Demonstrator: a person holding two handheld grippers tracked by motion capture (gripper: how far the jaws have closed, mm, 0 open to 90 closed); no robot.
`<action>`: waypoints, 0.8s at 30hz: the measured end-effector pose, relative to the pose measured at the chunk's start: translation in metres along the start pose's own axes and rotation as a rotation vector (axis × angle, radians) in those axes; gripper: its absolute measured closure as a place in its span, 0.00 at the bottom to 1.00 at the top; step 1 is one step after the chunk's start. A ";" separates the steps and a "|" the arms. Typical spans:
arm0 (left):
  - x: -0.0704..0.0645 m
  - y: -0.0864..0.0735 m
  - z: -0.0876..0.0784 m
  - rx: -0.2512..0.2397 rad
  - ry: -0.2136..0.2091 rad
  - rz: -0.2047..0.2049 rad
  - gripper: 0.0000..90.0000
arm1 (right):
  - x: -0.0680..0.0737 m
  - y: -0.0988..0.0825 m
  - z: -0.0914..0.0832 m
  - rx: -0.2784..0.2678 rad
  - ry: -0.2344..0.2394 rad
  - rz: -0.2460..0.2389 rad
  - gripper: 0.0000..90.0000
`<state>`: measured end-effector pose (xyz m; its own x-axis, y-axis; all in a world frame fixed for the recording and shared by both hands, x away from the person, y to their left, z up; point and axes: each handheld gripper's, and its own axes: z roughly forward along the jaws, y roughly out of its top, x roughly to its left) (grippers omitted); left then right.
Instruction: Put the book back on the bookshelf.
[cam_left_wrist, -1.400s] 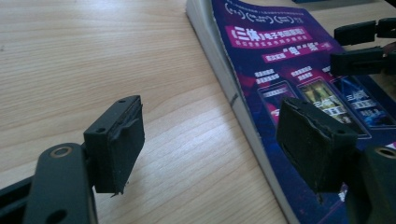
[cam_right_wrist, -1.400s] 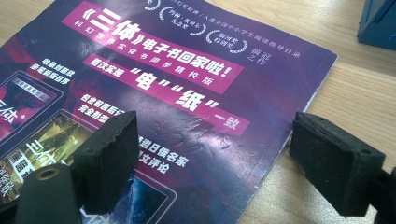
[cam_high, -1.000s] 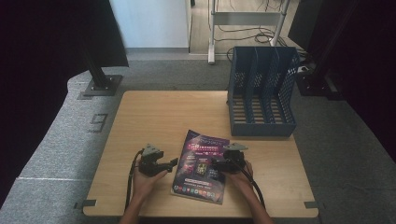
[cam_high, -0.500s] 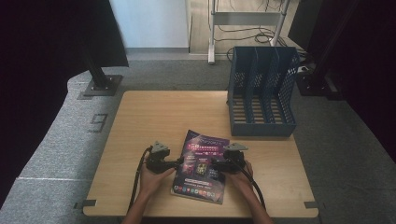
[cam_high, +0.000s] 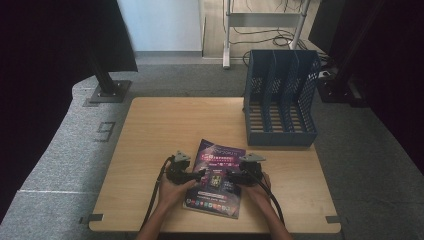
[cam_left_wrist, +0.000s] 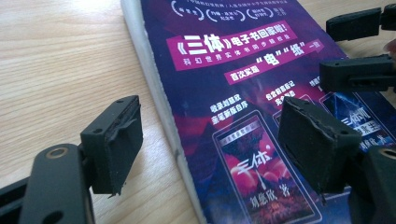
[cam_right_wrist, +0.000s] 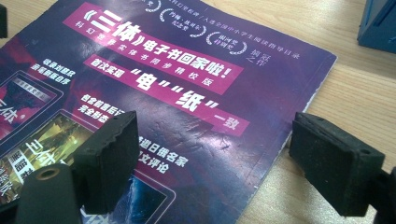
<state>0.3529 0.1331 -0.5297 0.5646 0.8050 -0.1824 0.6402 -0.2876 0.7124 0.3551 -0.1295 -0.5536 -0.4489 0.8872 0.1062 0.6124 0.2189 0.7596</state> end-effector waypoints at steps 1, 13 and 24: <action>0.000 0.000 0.000 0.000 0.000 0.000 0.25 | 0.000 0.000 0.000 0.000 0.000 0.000 0.17; -0.006 0.004 0.014 0.026 0.010 0.002 0.22 | 0.000 0.000 0.000 0.000 0.000 0.001 0.17; -0.006 0.001 0.022 0.052 0.025 0.010 0.20 | 0.000 0.000 0.000 0.001 0.000 0.001 0.17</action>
<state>0.3617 0.1165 -0.5422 0.5582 0.8146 -0.1577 0.6611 -0.3218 0.6778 0.3550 -0.1295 -0.5536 -0.4481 0.8876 0.1070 0.6133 0.2181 0.7591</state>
